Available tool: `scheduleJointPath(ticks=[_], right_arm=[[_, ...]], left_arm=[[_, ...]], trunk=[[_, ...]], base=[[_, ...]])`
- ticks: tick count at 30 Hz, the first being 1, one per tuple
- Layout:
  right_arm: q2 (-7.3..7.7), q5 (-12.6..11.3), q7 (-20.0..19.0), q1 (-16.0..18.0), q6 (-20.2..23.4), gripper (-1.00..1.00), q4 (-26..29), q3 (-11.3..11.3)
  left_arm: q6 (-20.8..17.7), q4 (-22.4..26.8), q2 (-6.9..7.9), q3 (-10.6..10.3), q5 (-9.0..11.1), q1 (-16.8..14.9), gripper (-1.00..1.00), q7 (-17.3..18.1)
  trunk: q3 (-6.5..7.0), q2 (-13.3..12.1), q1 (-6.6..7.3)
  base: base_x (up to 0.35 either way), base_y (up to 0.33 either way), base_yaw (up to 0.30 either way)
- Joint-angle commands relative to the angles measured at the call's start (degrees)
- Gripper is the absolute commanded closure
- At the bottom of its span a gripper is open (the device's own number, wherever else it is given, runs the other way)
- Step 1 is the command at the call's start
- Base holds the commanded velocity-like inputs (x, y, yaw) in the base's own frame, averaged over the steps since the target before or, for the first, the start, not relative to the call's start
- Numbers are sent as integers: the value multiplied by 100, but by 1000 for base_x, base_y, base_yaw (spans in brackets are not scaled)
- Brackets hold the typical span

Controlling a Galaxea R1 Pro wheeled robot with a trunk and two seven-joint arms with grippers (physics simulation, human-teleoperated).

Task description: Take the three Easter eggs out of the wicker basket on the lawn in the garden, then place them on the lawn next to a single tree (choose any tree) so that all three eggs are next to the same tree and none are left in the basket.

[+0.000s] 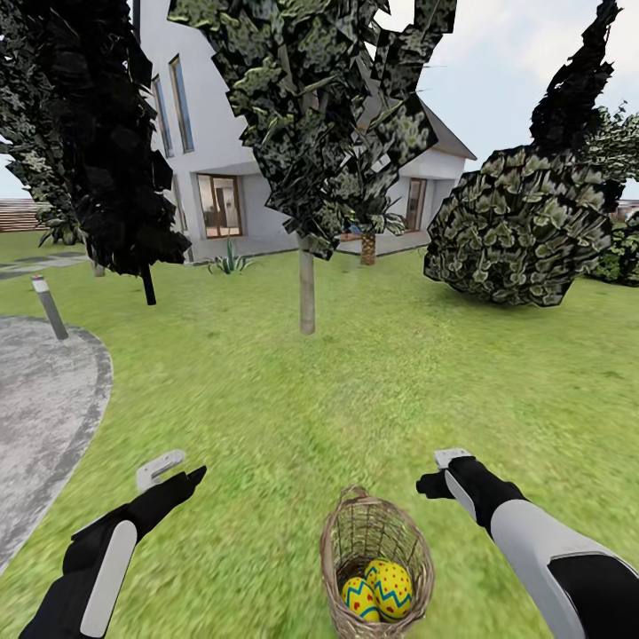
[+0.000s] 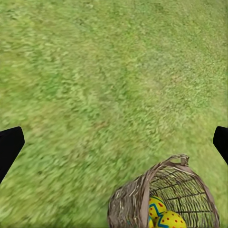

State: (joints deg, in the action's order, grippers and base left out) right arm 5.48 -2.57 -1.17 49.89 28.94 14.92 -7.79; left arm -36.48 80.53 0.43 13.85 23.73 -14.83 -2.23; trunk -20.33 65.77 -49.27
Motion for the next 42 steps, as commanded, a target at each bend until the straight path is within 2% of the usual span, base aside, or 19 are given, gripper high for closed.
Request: scheduleJointPath(ticks=[1, 33, 42], right_arm=[[6, -24, -12, 3, 33, -100, 11, -47], [-10, -24, -17, 3, 32, -100, 6, -56], [-79, -13, -8, 3, 32, -100, -6, -56]], left_arm=[[-32, 6, 0, 4, 53, -4, -100, -23], [-26, 3, -11, 4, 53, -3, -100, -32], [-26, 35, -9, 4, 57, -3, -100, -23]], trunk=[[-25, 46, -23], [-600, 1330, -726], [-762, 1691, -923]], base=[[0, 0, 0], [0, 0, 0], [0, 0, 0]])
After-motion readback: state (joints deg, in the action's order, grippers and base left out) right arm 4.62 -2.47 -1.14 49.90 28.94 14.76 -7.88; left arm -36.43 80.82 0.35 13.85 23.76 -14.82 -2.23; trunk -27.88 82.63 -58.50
